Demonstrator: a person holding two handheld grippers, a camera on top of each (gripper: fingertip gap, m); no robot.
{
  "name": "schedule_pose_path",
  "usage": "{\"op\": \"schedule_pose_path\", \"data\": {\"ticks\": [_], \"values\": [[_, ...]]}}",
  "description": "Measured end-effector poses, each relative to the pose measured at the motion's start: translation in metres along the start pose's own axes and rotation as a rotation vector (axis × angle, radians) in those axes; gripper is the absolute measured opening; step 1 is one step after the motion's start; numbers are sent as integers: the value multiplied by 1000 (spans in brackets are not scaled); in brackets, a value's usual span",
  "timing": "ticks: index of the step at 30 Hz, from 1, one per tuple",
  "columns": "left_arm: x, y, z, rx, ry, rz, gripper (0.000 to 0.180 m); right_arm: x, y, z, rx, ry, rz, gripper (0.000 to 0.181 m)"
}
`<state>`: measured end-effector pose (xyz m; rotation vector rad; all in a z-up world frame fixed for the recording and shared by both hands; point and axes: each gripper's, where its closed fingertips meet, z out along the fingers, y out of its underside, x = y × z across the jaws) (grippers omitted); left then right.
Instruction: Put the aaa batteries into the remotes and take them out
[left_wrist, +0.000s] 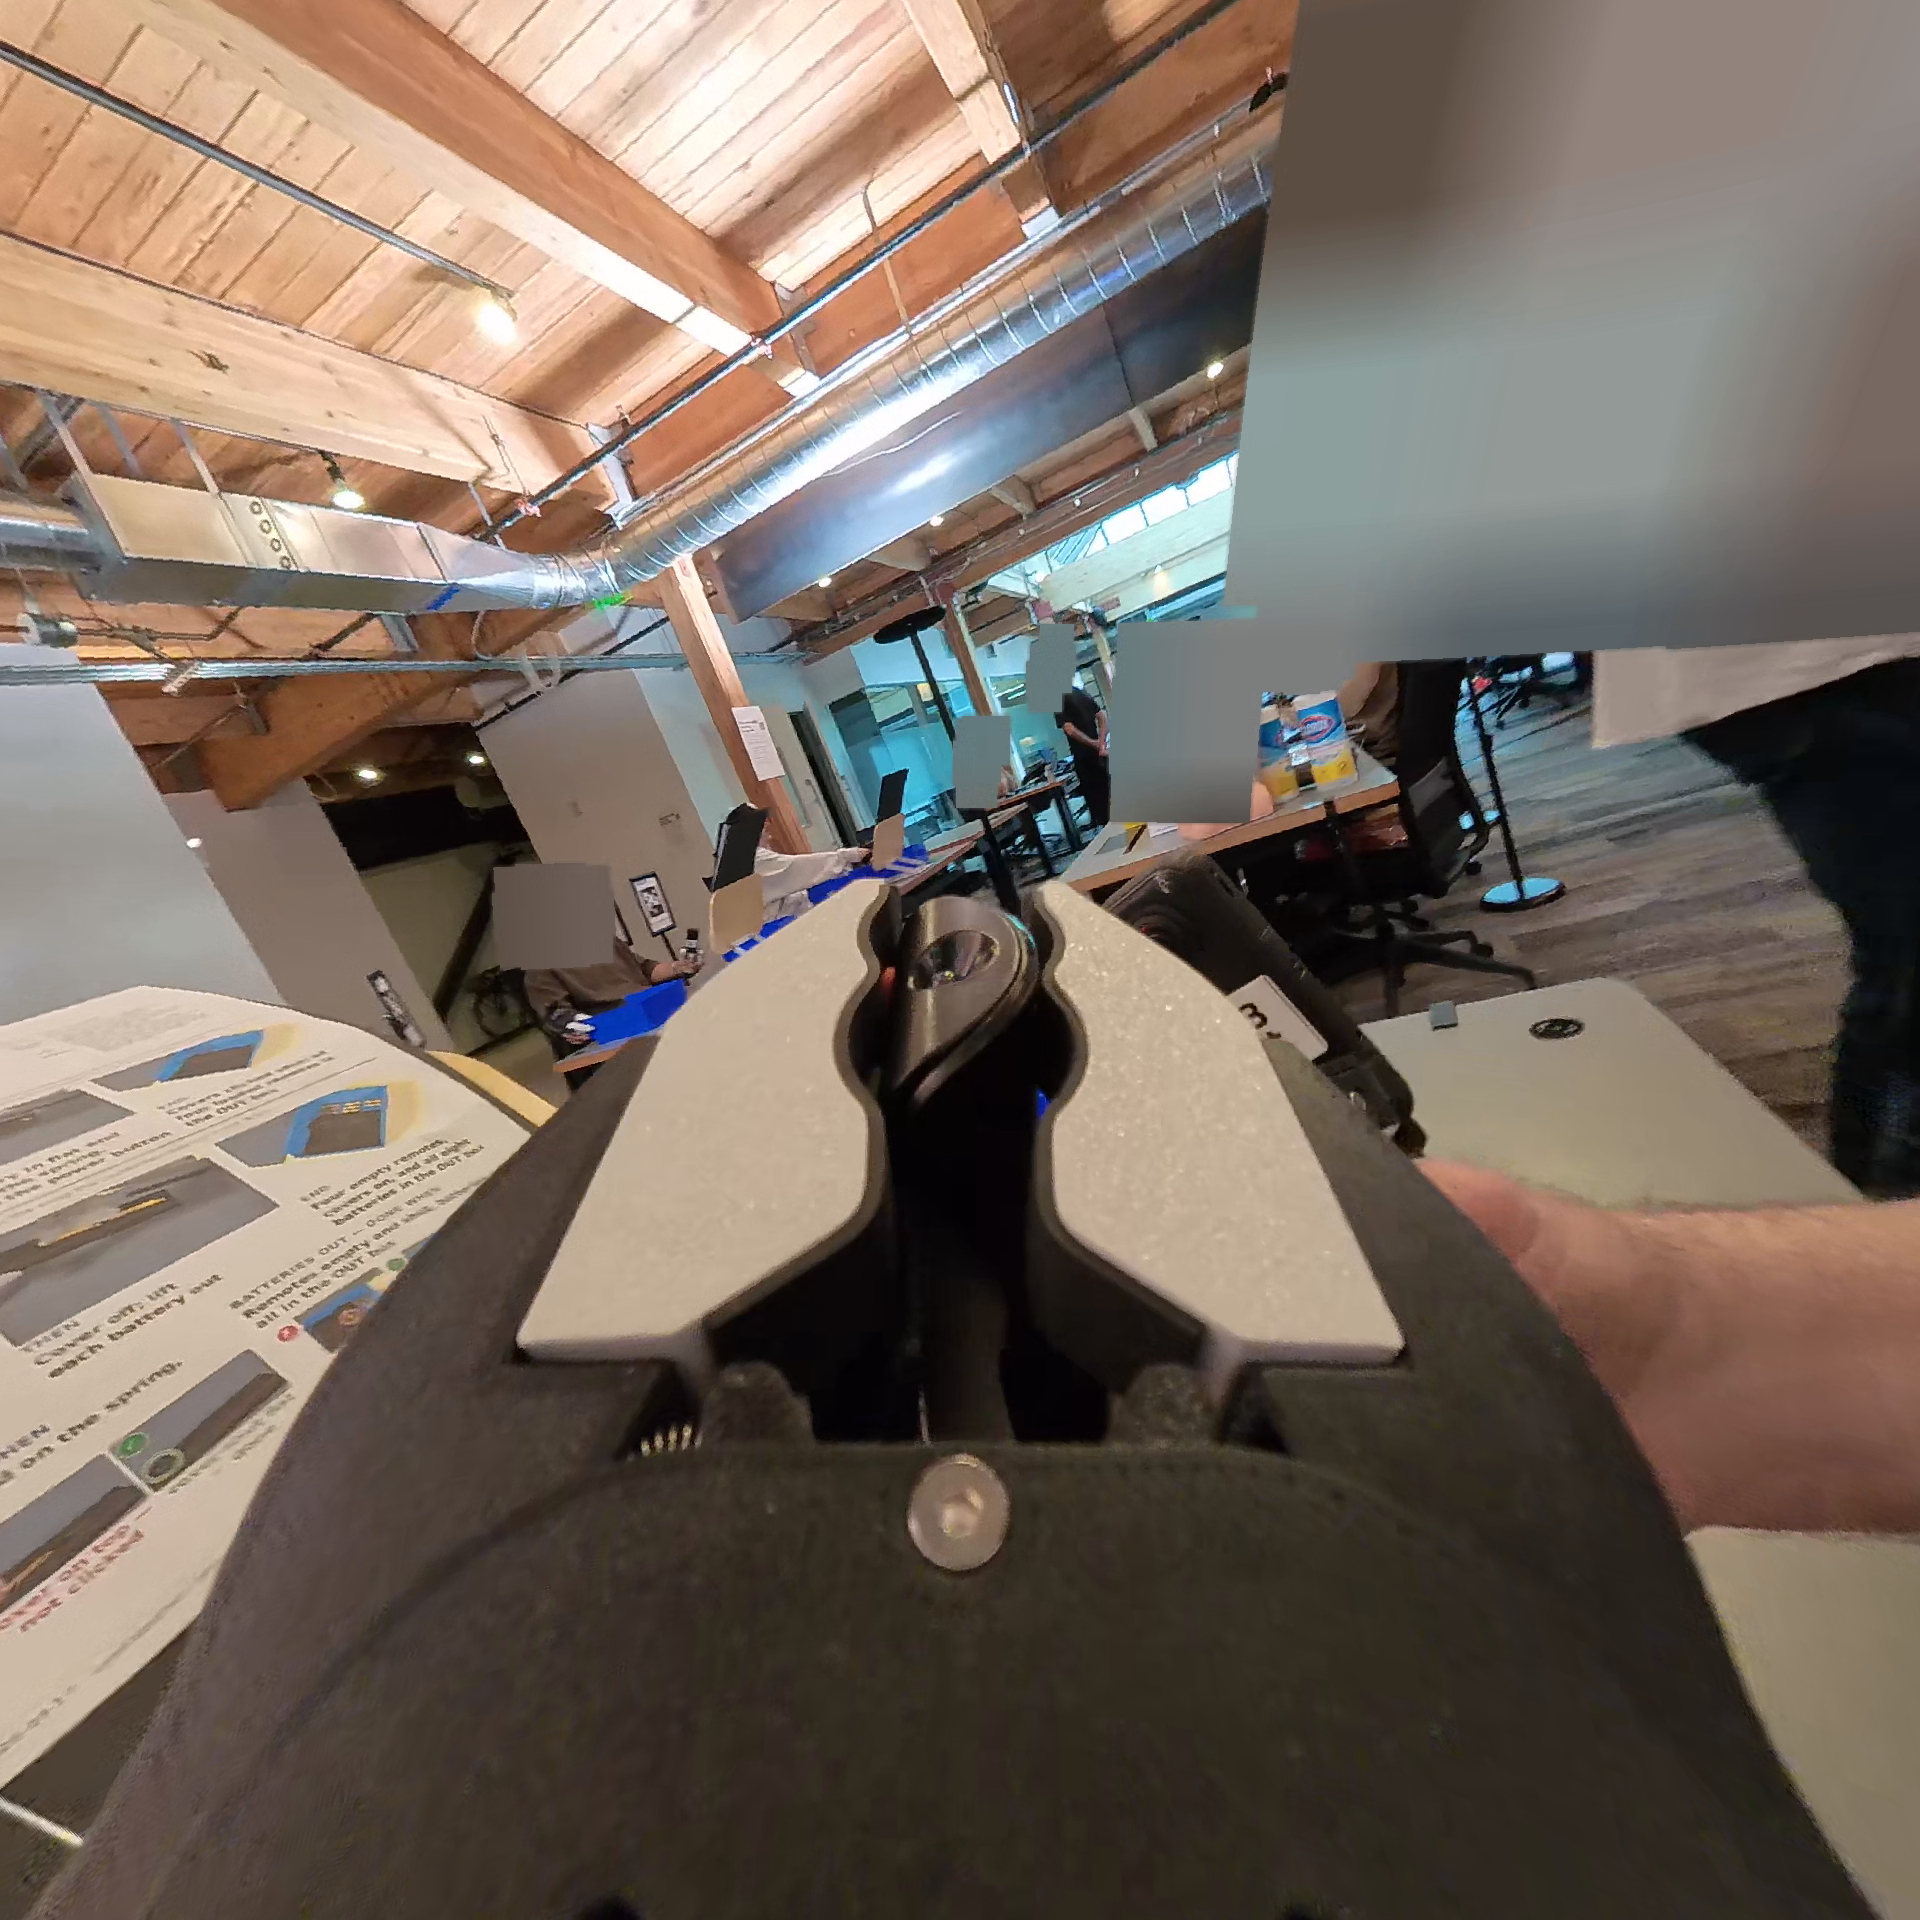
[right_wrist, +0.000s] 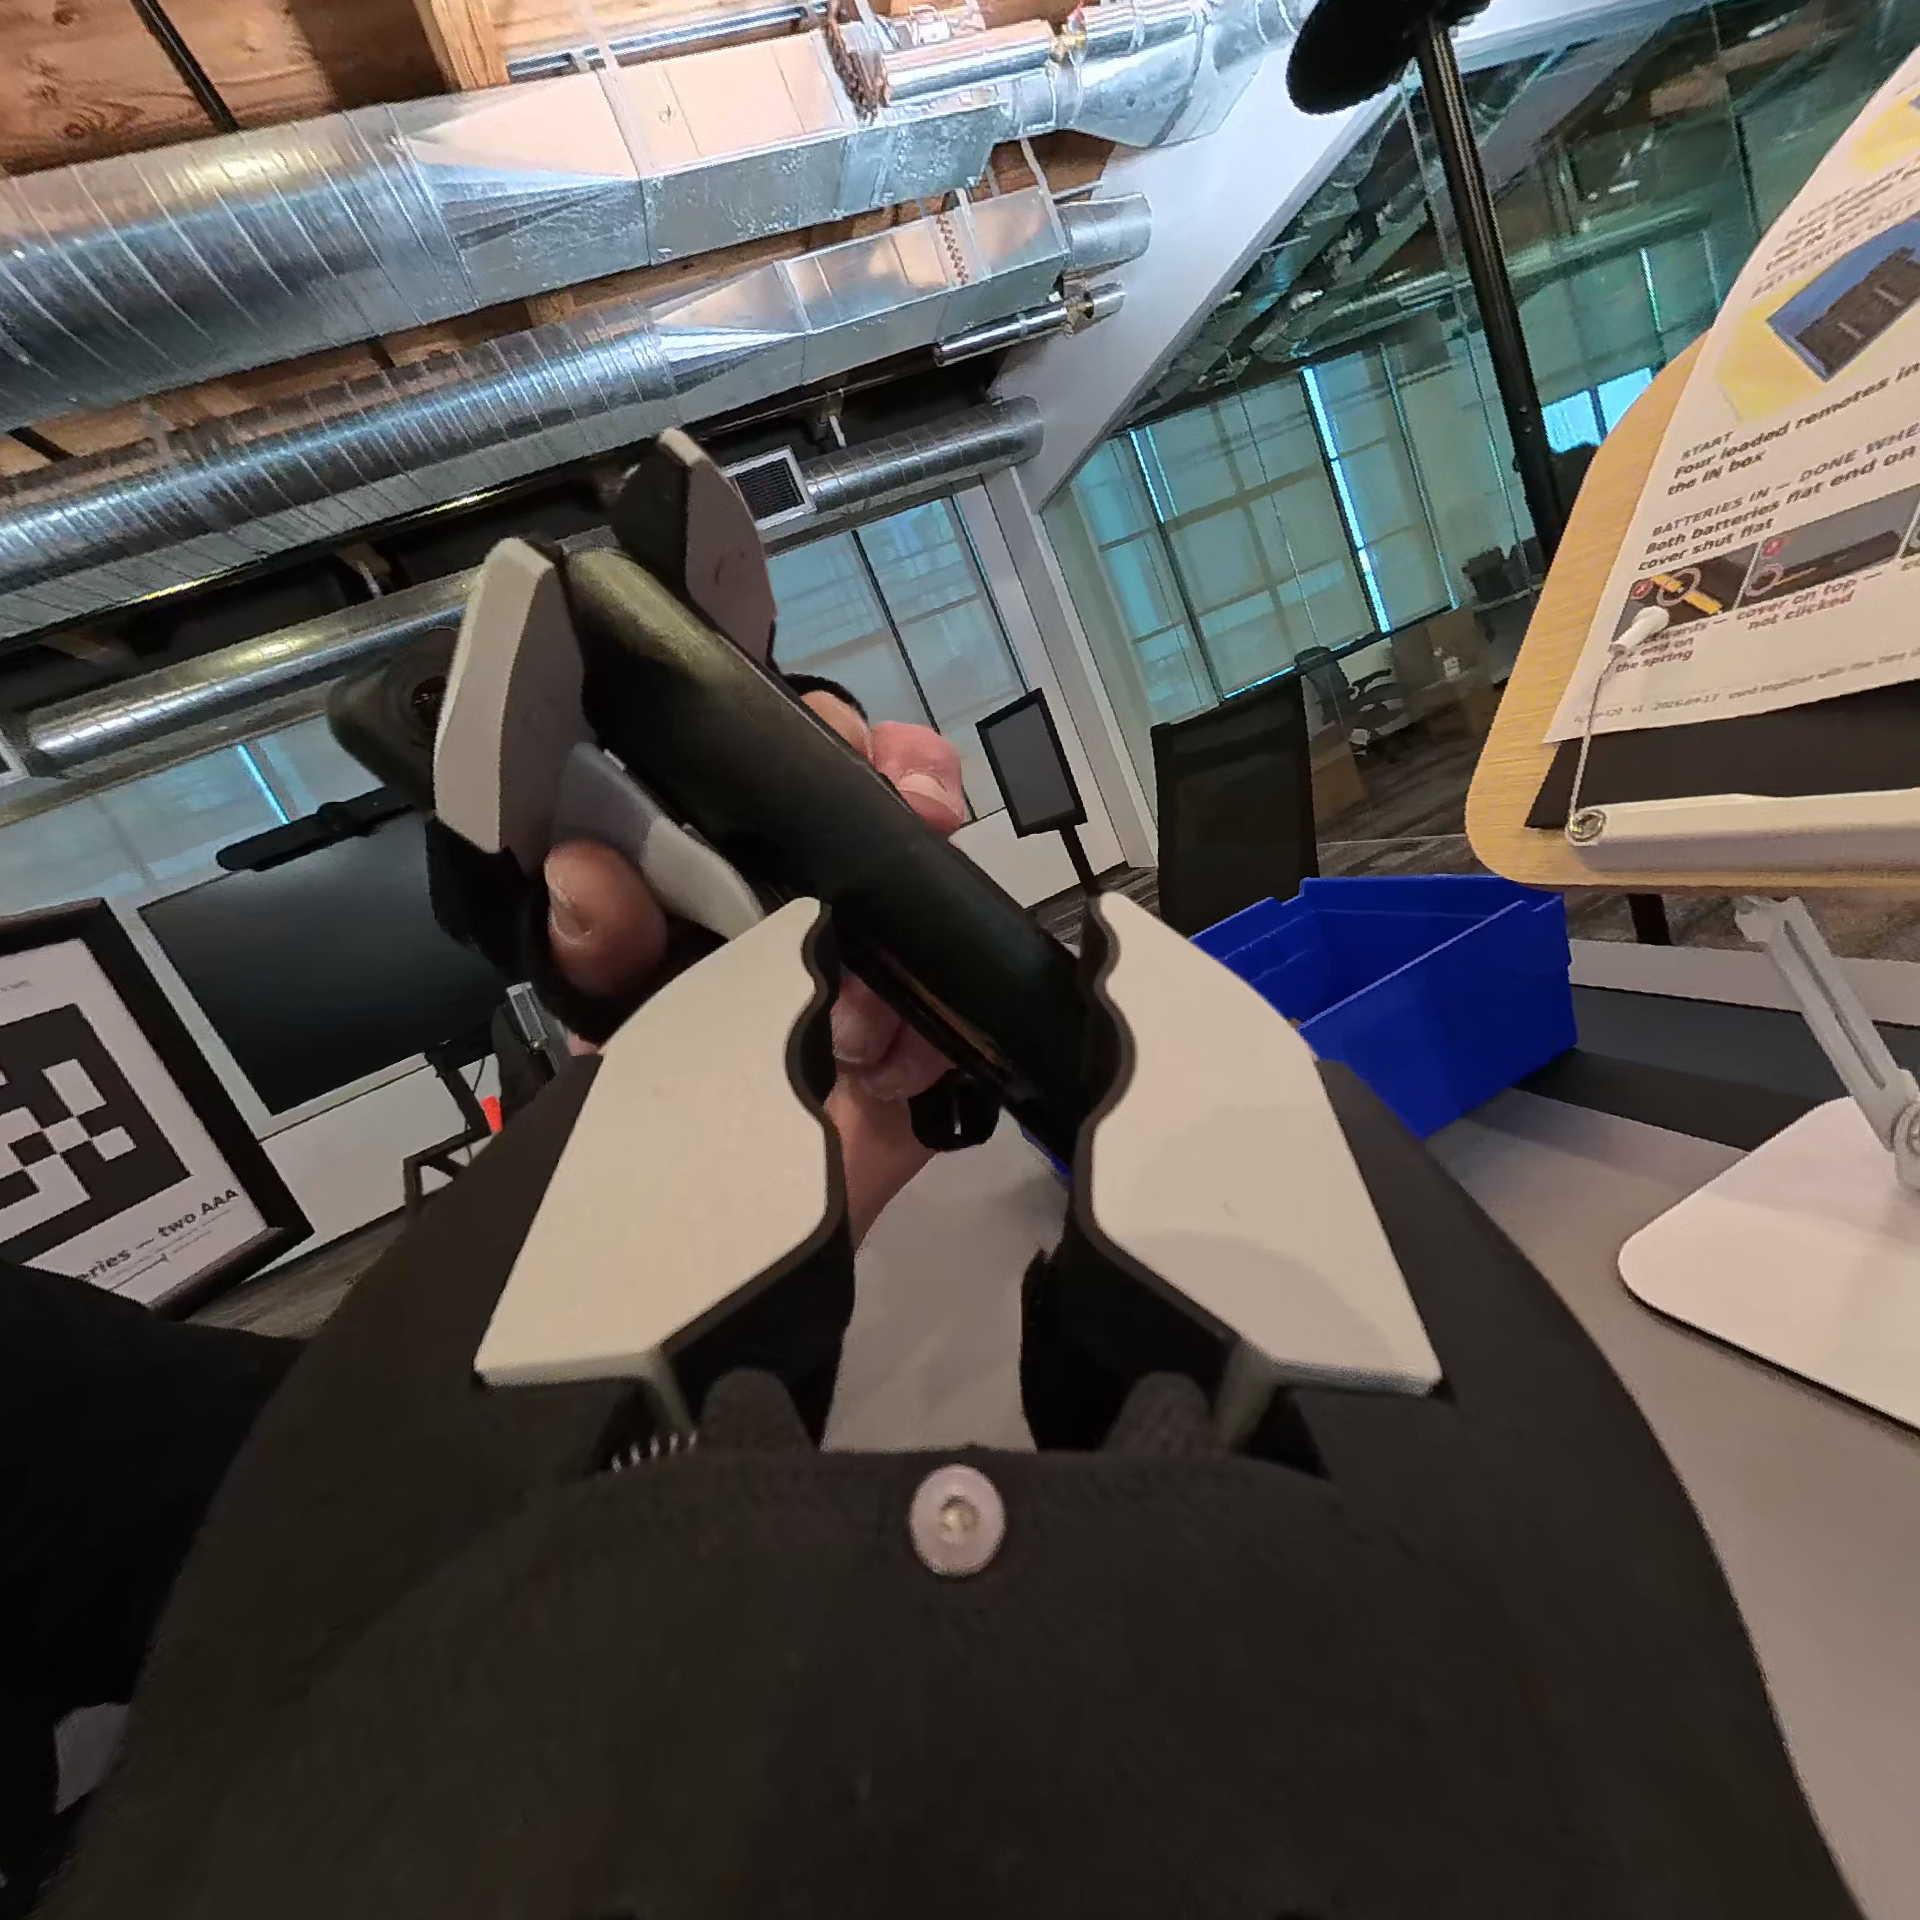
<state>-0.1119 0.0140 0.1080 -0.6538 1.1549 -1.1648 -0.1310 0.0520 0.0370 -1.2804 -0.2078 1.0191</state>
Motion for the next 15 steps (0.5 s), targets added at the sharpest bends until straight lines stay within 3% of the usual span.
{"op": "schedule_pose_path", "data": {"ticks": [15], "values": [[4,8,2,-58,-15,64,24,-3,4,1,-28,14,-18,33]]}}
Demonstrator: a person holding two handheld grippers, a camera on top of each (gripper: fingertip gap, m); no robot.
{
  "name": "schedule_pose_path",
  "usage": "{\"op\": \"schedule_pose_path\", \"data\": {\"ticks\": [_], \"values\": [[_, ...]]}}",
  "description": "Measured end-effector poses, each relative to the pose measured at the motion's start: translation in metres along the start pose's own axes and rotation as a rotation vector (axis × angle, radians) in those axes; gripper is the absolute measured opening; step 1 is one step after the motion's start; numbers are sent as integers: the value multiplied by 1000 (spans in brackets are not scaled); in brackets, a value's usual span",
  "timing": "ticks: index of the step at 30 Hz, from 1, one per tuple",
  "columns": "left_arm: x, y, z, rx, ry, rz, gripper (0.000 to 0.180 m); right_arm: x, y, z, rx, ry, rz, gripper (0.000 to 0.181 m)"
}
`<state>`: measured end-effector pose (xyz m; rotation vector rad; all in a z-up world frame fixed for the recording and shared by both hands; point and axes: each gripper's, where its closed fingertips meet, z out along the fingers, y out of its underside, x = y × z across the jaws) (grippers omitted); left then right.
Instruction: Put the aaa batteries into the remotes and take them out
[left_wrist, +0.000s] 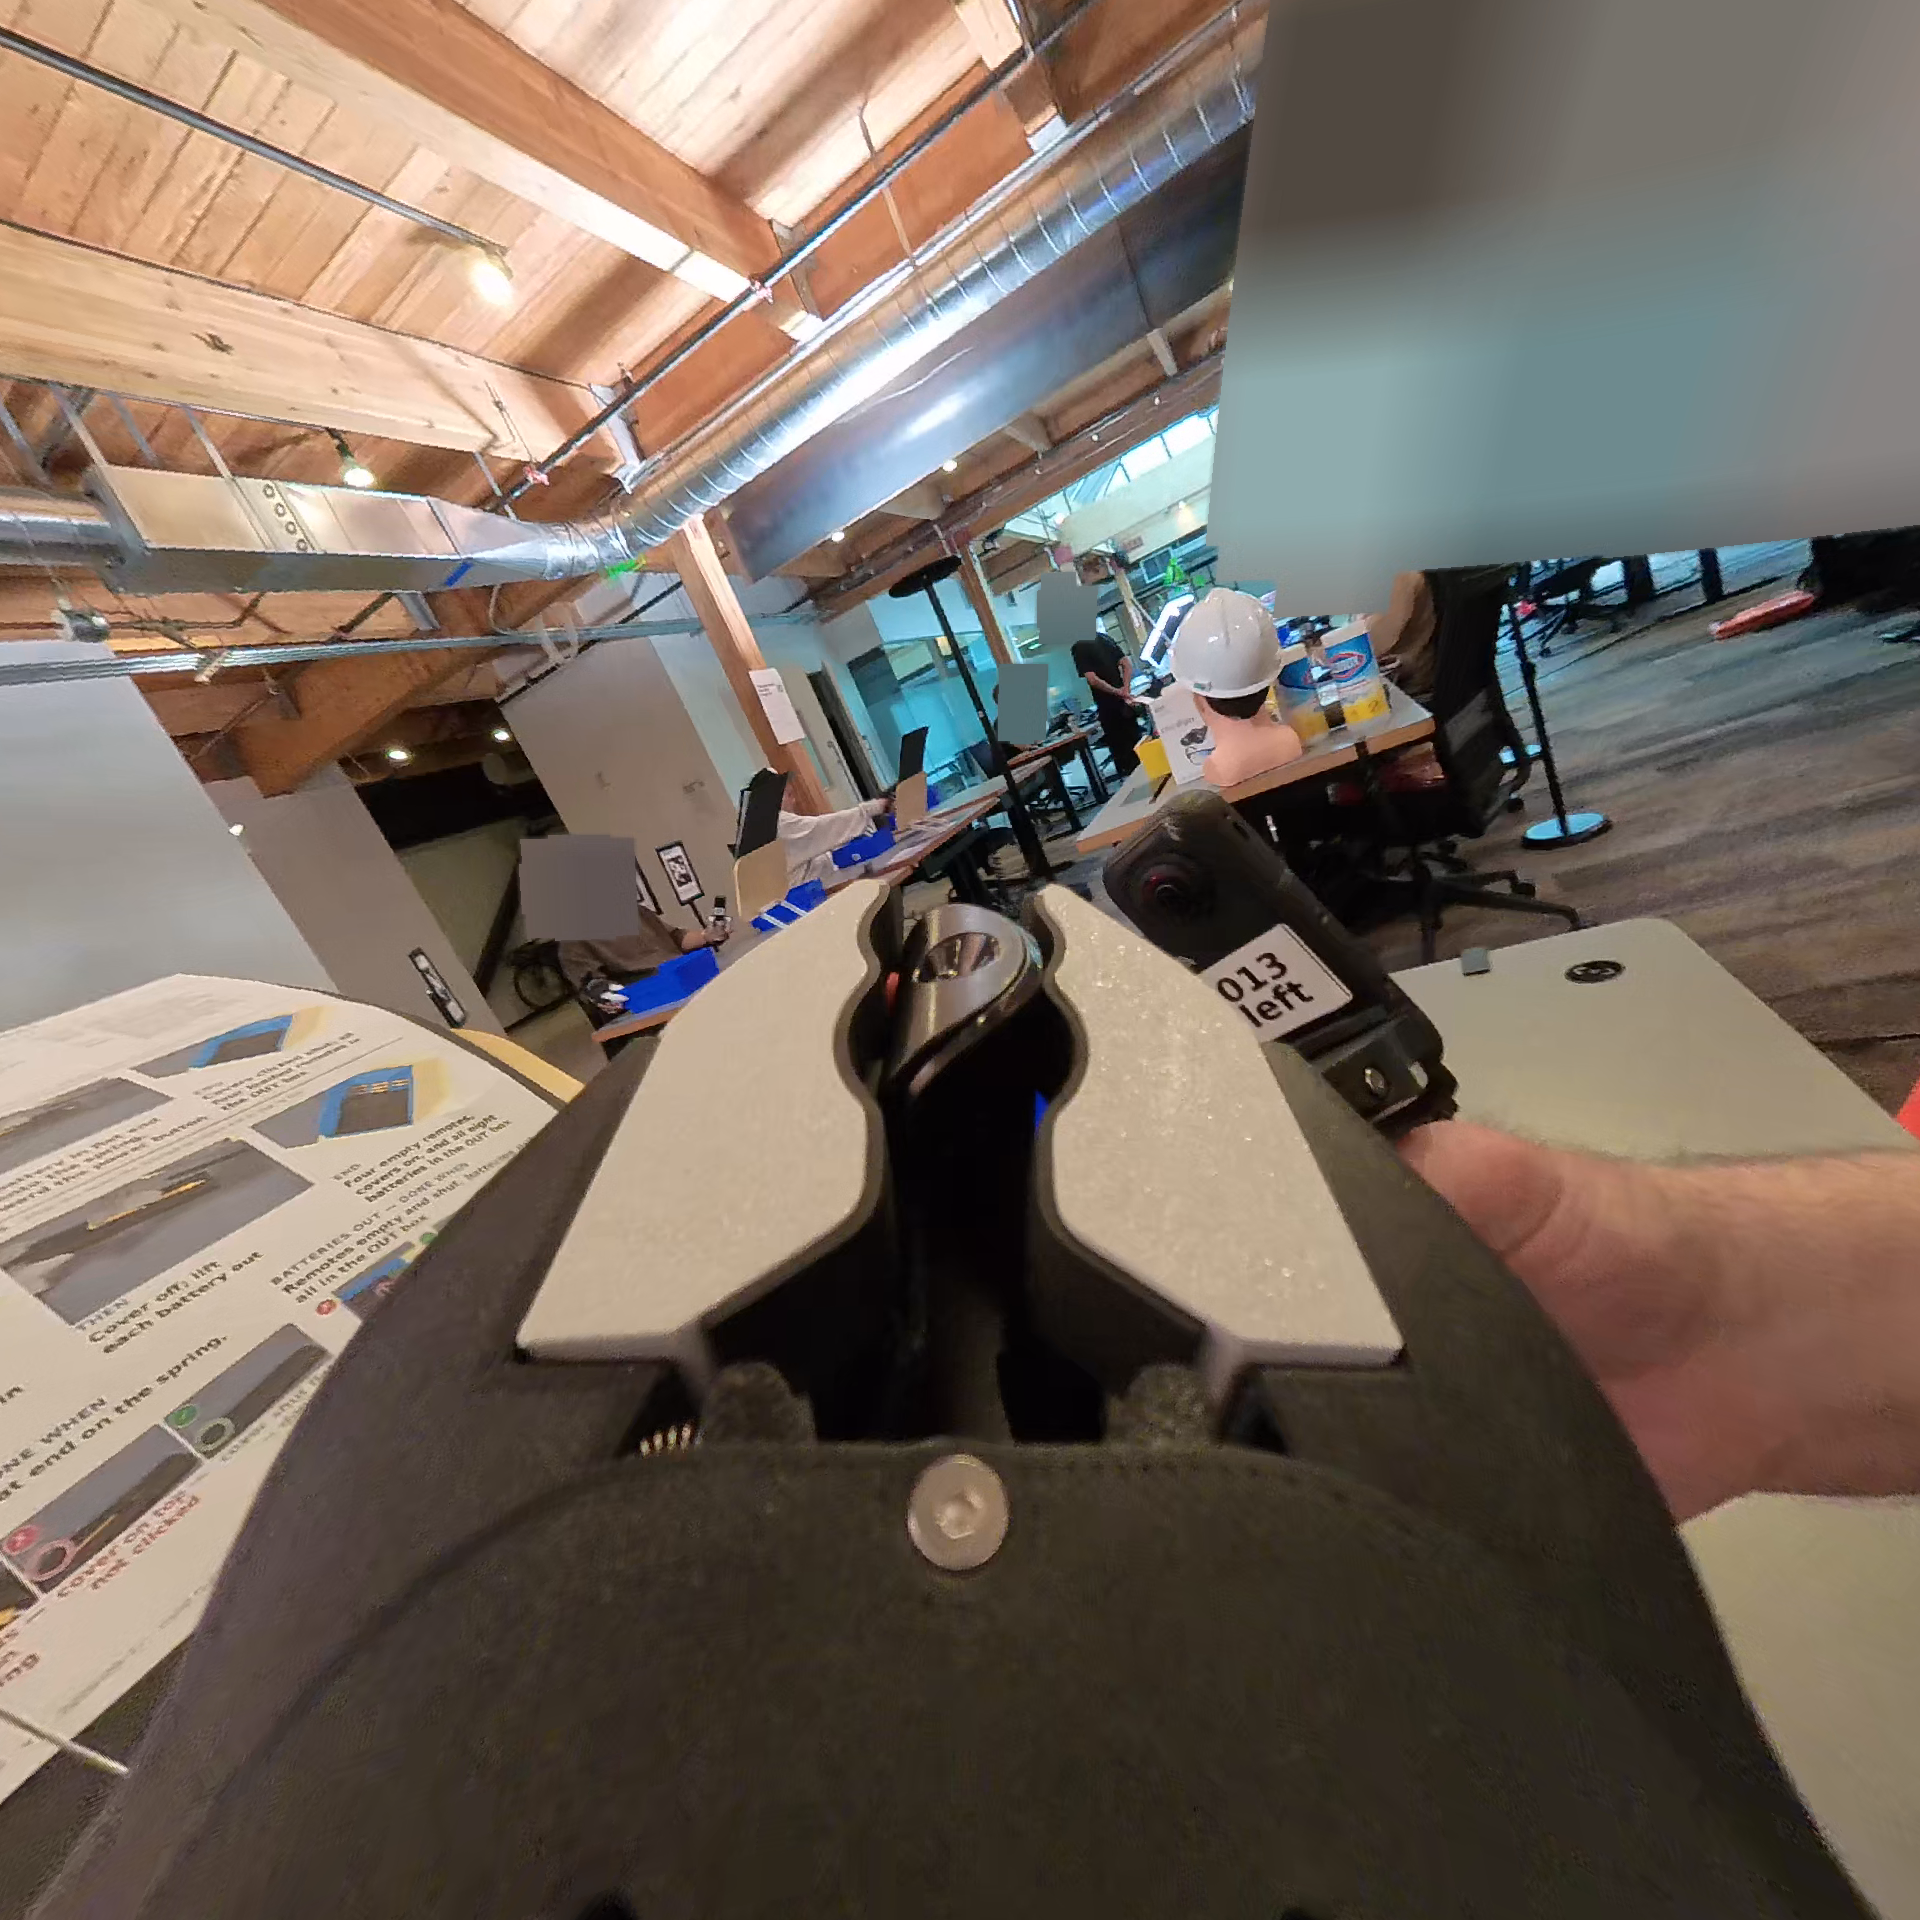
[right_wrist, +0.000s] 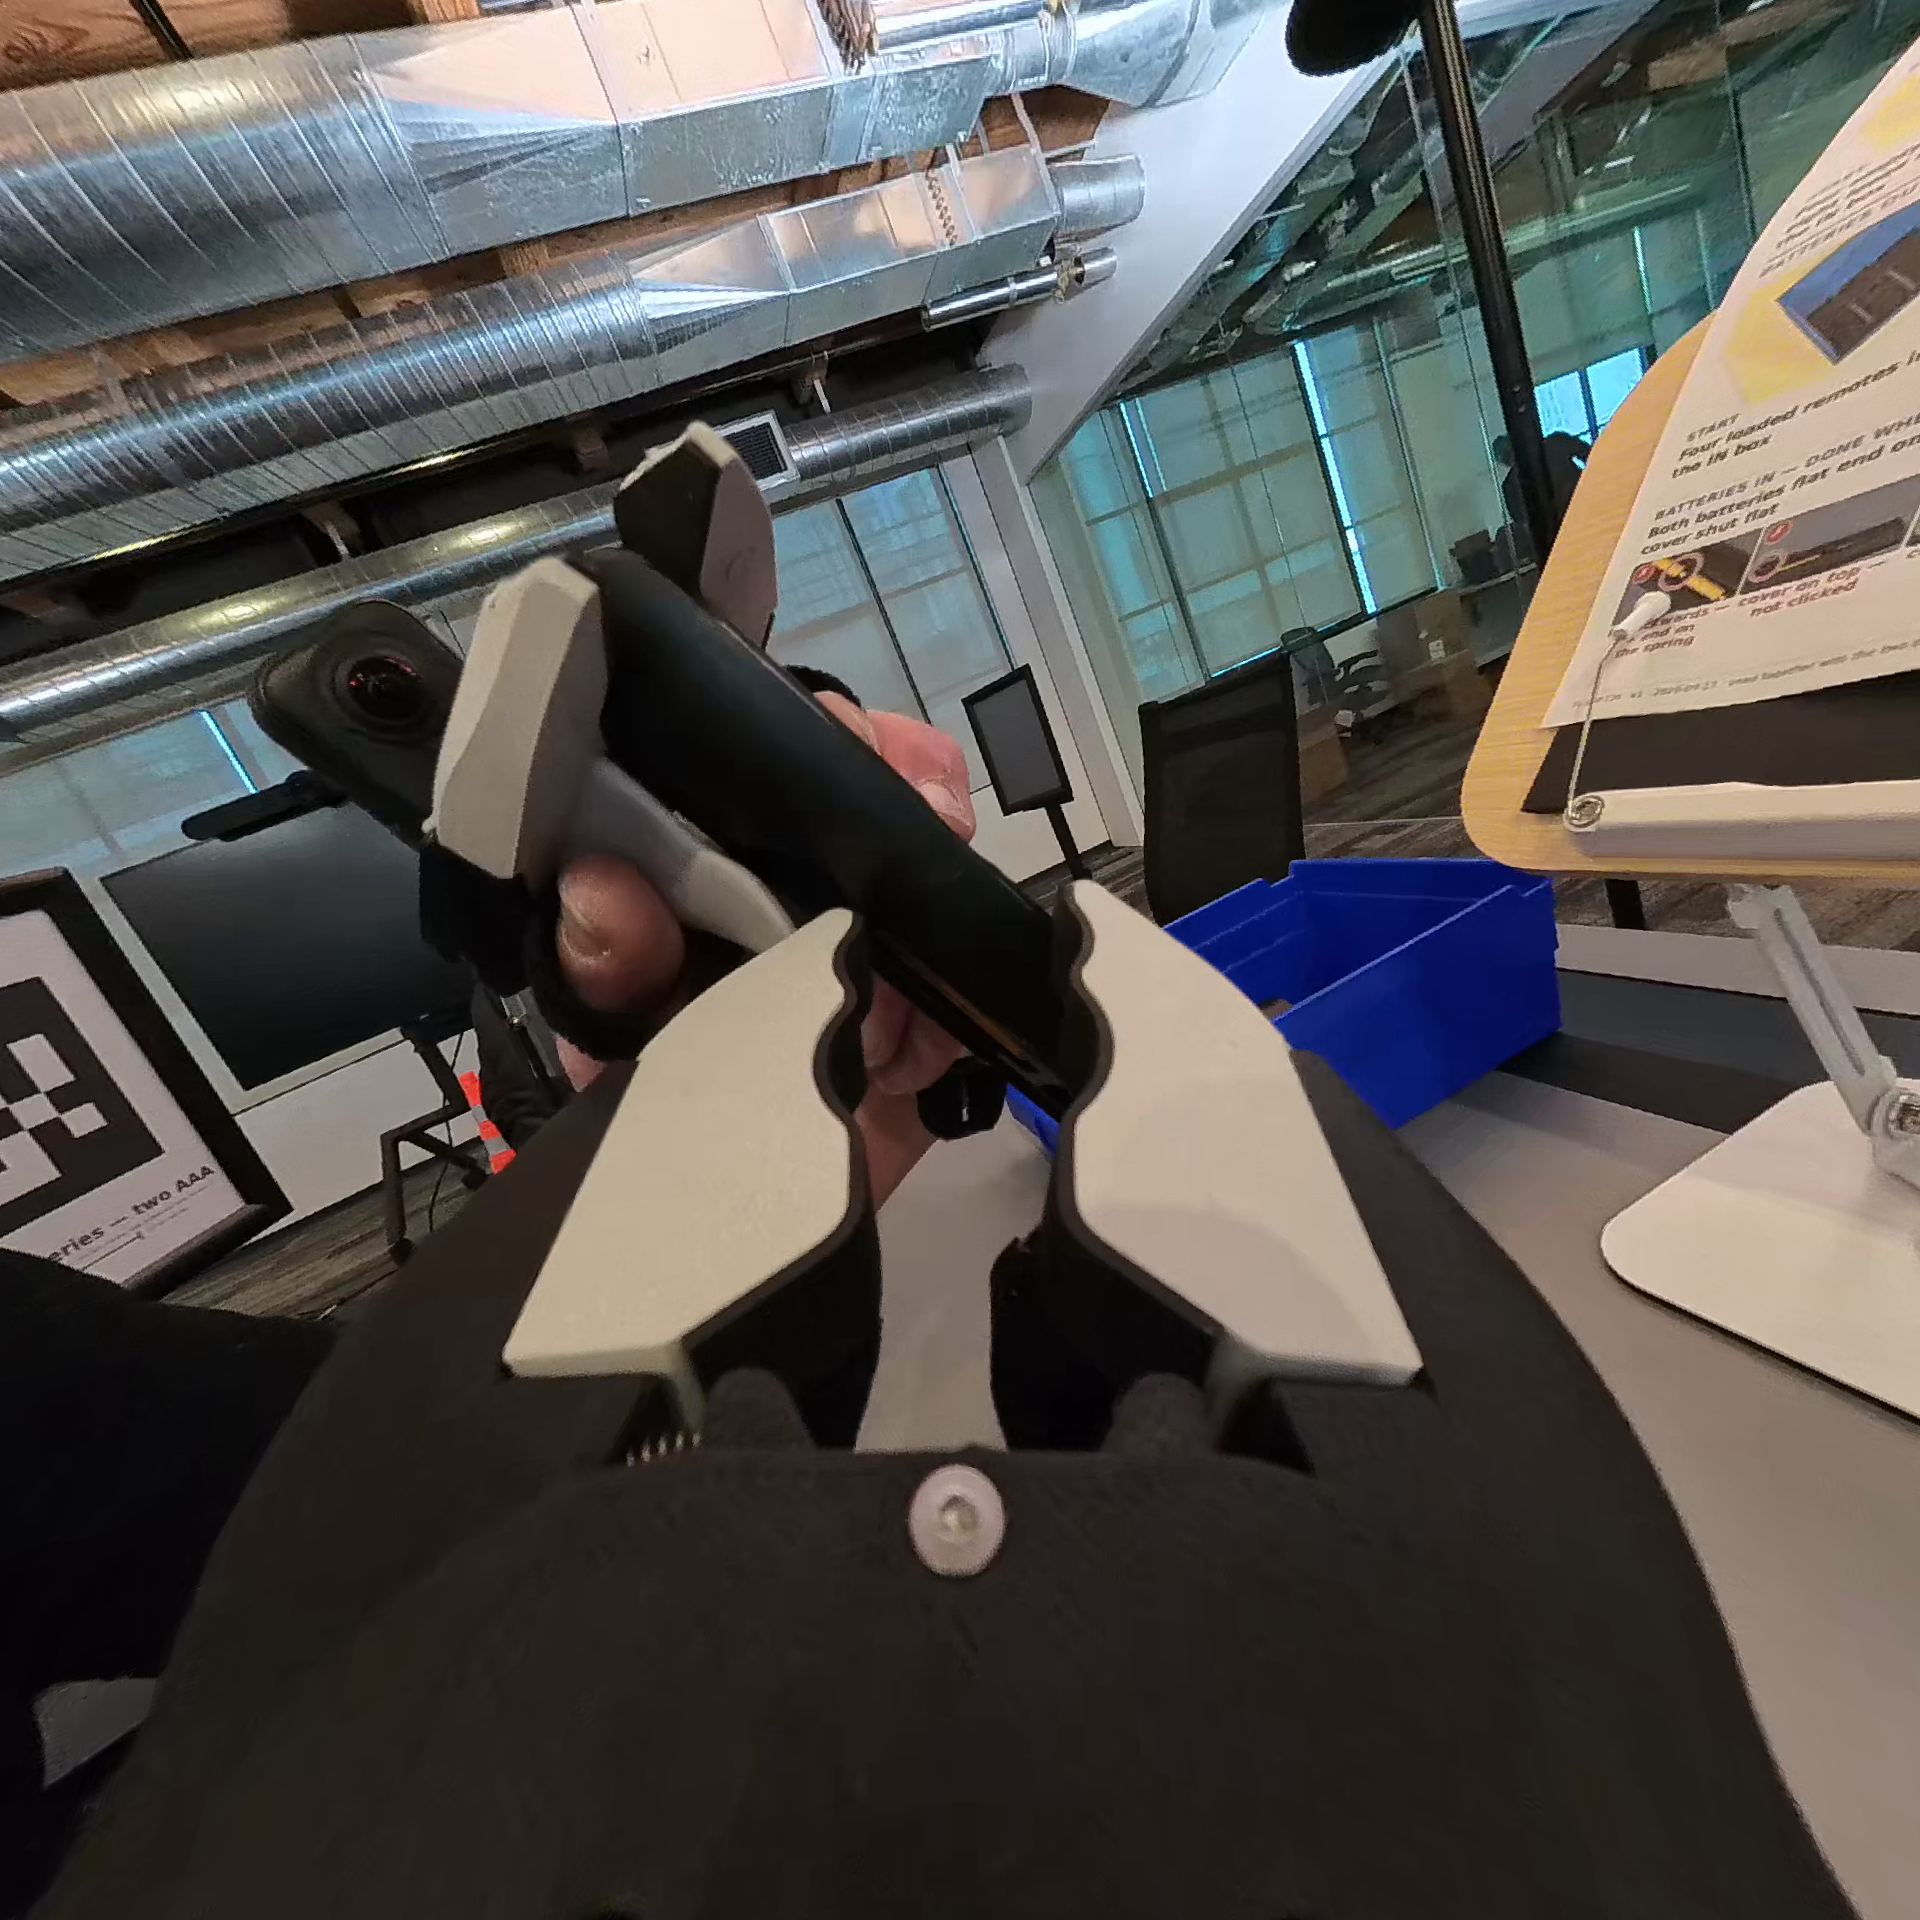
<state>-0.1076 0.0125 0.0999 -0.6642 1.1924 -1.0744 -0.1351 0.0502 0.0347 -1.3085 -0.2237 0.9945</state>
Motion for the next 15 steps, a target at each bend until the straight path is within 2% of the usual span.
{"op": "schedule_pose_path", "data": {"ticks": [15], "values": [[4,-8,-7,56,54,-6,23,-7,2,1,-73,15,-16,29]]}}
